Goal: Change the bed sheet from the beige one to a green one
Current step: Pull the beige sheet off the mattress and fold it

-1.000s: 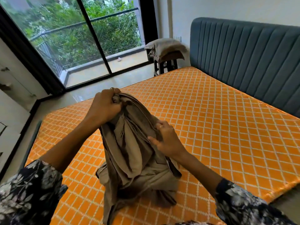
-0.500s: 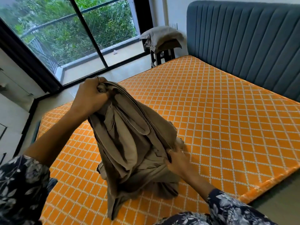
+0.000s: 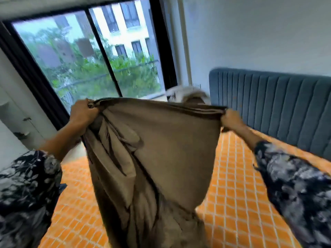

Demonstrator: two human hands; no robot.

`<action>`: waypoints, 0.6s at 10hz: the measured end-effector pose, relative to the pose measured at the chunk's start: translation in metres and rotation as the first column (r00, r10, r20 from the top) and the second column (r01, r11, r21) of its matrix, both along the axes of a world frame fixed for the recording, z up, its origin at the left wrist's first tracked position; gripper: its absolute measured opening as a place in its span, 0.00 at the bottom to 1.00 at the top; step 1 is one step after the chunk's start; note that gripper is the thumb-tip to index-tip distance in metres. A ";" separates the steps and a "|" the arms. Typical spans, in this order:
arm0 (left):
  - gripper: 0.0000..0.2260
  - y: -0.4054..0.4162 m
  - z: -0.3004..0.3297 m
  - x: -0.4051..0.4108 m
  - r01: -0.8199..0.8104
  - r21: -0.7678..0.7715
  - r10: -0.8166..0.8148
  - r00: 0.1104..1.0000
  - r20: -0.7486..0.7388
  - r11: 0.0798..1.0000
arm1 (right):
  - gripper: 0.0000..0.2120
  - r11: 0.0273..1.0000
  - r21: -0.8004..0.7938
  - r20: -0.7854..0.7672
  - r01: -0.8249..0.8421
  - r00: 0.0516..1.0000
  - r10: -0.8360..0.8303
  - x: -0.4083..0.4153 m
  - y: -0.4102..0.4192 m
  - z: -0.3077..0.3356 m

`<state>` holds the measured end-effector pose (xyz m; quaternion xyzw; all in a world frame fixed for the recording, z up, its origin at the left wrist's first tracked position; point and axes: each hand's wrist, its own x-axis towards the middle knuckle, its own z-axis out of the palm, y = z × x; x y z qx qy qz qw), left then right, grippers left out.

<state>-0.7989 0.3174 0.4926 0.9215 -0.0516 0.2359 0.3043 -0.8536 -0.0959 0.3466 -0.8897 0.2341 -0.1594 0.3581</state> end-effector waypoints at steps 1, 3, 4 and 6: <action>0.21 0.007 0.096 0.007 -0.031 -0.063 0.042 0.983 0.180 0.998 | 0.15 0.997 0.080 0.316 -0.020 0.949 -0.007 0.036 -0.008 0.164; 0.14 0.040 0.297 -0.029 -0.089 -0.194 0.197 0.730 0.655 0.977 | 0.16 0.866 0.216 0.885 -0.450 0.466 0.021 0.002 0.029 0.431; 0.14 0.044 0.327 -0.064 -0.113 -0.137 0.177 0.698 0.694 0.984 | 0.17 0.868 0.217 0.913 -0.447 0.408 -0.019 -0.015 0.035 0.444; 0.12 0.052 0.285 -0.075 -0.210 0.048 0.165 0.871 0.463 0.976 | 0.09 0.833 0.392 0.811 -0.391 0.575 -0.112 -0.032 0.045 0.425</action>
